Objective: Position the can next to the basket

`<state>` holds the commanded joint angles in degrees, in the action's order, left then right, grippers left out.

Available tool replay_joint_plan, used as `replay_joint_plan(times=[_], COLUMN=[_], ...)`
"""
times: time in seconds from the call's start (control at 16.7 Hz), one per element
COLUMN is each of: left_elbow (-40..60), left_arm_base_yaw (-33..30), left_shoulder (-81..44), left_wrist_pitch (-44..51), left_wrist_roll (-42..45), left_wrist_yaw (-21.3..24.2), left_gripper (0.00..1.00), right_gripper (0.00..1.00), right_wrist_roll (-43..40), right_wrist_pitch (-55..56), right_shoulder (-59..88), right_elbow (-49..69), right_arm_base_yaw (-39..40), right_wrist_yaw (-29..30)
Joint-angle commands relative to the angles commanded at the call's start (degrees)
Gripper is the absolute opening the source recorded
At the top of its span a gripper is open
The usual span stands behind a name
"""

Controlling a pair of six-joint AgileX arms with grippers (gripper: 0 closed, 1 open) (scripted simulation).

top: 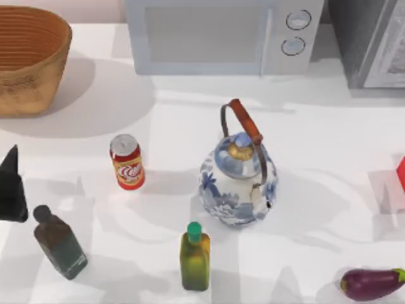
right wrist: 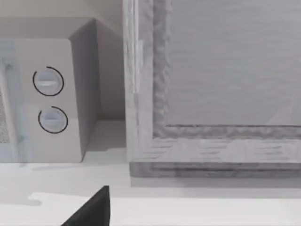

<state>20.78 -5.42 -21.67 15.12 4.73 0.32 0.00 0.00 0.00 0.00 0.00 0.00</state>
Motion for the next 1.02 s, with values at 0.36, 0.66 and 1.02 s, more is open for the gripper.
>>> replay_joint_plan(times=[0.36, 0.66, 1.02], left_elbow=[29.33, 52.56, 73.44], left_arm_base_yaw=[-6.95, -12.64, -17.52], left_shoulder=[-36.58, -67.22, -90.26], left_wrist_pitch=[21.75, 39.78, 54.17], left_wrist_roll=[6.67, 12.08, 16.59], left_wrist_yaw=[-0.19, -0.34, -0.3], left_gripper=[1.0, 1.0, 1.0], right_gripper=[1.0, 1.0, 1.0], right_wrist_roll=[0.0, 0.0, 0.0], right_wrist_pitch=[0.0, 0.0, 0.0], right_shoulder=[0.0, 0.0, 0.0], right_elbow=[0.0, 0.0, 0.0], right_arm_base_yaw=[0.0, 0.0, 0.0], right_wrist_yaw=[0.0, 0.0, 0.0])
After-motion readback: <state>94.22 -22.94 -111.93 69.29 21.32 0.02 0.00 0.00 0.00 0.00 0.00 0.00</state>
